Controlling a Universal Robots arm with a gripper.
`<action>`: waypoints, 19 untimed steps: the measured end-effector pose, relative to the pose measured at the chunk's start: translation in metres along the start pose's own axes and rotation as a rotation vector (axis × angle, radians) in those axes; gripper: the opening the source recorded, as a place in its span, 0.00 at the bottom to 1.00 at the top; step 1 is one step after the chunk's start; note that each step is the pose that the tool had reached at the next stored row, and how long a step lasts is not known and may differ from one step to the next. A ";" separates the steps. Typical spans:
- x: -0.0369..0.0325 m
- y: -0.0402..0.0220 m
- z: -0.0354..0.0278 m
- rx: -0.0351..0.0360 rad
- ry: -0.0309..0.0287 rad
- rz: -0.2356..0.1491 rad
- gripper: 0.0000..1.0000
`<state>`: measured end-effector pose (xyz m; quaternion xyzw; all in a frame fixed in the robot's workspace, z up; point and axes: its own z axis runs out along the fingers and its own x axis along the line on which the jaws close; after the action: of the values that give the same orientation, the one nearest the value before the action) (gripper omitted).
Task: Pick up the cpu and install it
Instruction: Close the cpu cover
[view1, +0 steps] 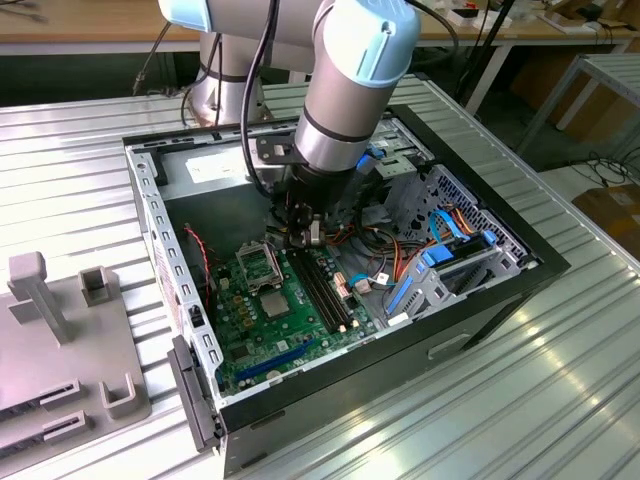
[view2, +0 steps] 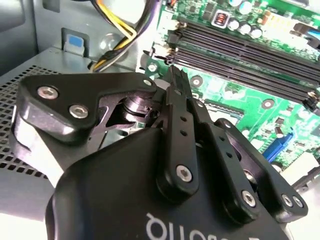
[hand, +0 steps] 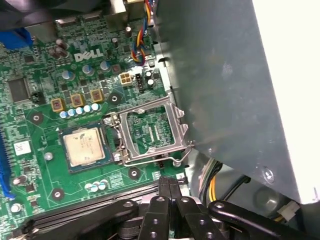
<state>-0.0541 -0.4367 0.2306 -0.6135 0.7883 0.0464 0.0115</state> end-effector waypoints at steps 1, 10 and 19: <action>0.0000 0.0001 0.0002 -0.0019 -0.0083 -0.002 0.11; 0.0008 0.0026 0.0019 -0.0043 -0.0250 -0.044 0.11; 0.0055 0.0056 0.0032 0.0066 -0.0787 -0.057 0.11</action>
<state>-0.0610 -0.4403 0.2274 -0.6334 0.7695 0.0675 0.0458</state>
